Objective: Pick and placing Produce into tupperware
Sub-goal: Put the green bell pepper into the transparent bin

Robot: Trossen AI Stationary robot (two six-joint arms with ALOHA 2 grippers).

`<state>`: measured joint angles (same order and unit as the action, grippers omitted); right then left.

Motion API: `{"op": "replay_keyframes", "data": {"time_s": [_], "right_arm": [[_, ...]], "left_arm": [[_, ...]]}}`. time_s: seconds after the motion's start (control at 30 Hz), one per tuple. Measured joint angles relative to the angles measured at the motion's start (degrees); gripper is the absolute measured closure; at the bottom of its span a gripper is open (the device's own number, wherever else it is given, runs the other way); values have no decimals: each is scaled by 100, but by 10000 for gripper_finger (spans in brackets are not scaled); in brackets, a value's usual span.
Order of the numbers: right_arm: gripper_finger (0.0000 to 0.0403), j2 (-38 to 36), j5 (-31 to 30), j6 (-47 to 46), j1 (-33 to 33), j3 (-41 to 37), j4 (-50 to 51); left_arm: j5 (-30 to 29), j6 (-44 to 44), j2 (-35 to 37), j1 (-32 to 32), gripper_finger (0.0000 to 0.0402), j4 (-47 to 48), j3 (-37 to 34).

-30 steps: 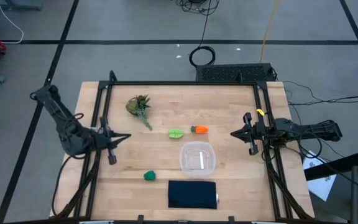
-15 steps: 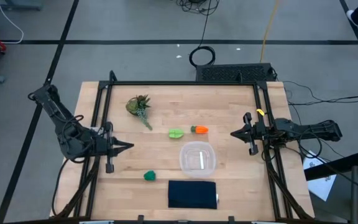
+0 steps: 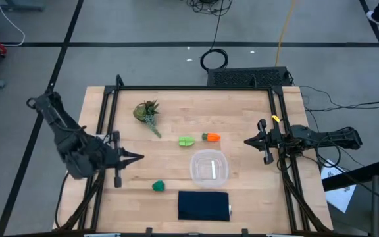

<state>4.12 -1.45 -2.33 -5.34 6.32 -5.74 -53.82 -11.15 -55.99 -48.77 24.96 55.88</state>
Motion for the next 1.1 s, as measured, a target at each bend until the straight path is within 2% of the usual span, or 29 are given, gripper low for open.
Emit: {"op": "replay_keyframes", "data": {"time_s": [0.1, 0.33, 0.53, 0.87, 1.1], "right_arm": [[403, 2, 0, 0, 1, 0, 0], [403, 0, 0, 0, 0, 1, 0], [403, 1, 0, 0, 0, 1, 0], [403, 0, -2, 22, 0, -1, 0], [403, 0, -2, 22, 0, -1, 0]], "left_arm": [[100, -639, -317, 17, 401, 747, 491], [1086, -1858, -1054, 478, 401, 2169, 1426], [2623, -2419, -1597, 1176, 401, 2961, 1885], [4480, -2879, -2333, 2020, 401, 3832, 2034], [5139, -3257, -2714, 2287, 401, 4285, 2034]]}}
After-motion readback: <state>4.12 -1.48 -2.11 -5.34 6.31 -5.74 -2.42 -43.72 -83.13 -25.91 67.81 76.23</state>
